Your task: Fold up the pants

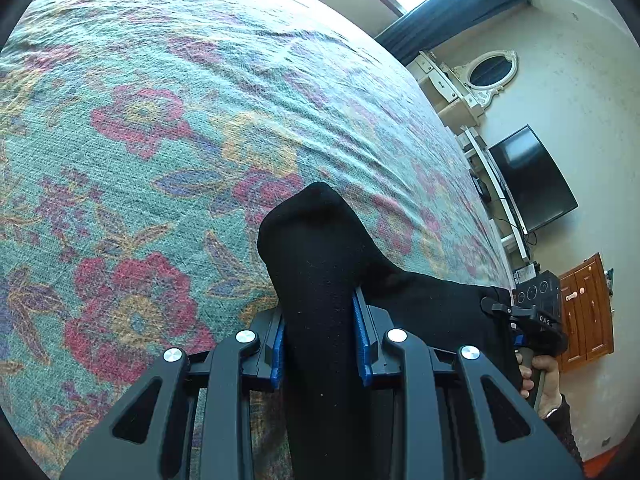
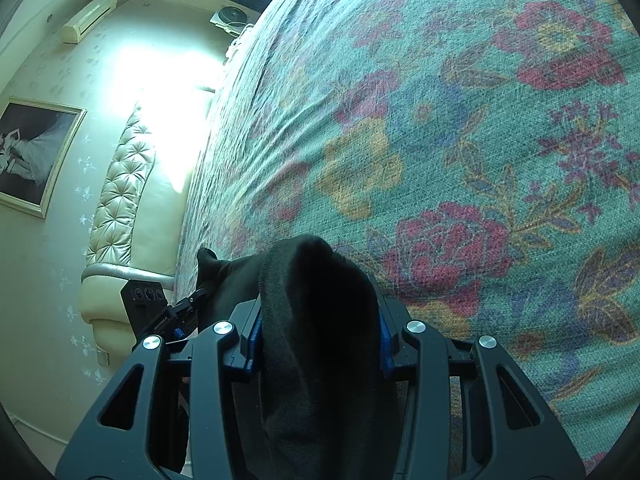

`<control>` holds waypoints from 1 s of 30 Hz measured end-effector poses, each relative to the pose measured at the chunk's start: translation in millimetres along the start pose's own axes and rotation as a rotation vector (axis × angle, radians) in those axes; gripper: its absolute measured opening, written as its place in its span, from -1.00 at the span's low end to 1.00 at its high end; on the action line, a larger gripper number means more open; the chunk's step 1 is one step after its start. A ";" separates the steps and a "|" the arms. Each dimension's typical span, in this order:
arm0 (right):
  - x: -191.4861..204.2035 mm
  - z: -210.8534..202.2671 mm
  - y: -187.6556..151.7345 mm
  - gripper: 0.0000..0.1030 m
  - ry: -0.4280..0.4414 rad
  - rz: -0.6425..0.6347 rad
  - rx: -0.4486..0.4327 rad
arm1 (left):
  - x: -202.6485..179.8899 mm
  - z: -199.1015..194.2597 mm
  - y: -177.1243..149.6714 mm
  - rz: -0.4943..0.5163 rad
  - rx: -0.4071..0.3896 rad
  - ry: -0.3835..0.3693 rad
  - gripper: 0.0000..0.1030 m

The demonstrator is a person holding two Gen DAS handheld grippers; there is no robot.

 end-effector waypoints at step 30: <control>20.7 50.0 33.2 -0.27 0.080 0.016 -0.011 | 31.4 -10.6 58.3 0.025 -0.051 0.107 -0.46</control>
Point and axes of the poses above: each gripper's, at about its wrist camera, not at the fingertips, and z roughly the way its jaws point, x to its left, y to its top, the point moved 4 cm from there along z, roughly the way its jaws point, and after that the axes turned 7 degrees about -z, right-handed, at the moved point
